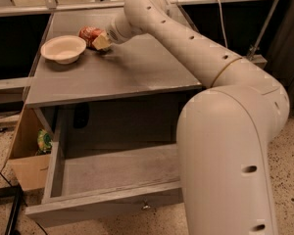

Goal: Place coke can into top drawer

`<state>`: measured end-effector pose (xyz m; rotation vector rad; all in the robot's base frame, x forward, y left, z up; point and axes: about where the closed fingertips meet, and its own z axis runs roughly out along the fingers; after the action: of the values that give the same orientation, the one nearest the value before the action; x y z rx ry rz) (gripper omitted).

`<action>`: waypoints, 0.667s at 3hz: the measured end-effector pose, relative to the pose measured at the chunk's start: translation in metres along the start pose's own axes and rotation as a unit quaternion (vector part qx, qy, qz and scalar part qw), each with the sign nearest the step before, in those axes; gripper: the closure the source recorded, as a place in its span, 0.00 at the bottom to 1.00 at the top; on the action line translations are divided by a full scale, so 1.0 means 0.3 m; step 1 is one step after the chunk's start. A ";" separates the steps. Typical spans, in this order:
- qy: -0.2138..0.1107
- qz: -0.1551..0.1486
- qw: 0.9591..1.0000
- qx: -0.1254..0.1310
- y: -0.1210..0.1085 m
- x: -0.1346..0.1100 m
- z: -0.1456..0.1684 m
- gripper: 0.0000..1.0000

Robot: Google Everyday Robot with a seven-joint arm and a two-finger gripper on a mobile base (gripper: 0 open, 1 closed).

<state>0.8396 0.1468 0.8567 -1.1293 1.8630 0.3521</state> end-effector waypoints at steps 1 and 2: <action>0.000 0.000 1.000 0.000 0.000 0.000 0.000 1.00; 0.000 0.000 1.000 0.000 0.000 0.000 0.000 1.00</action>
Offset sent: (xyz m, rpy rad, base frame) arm 0.0000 0.0000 0.0000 0.0000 0.0000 0.0000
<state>0.8396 0.1468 0.8567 -1.1293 1.8630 0.3522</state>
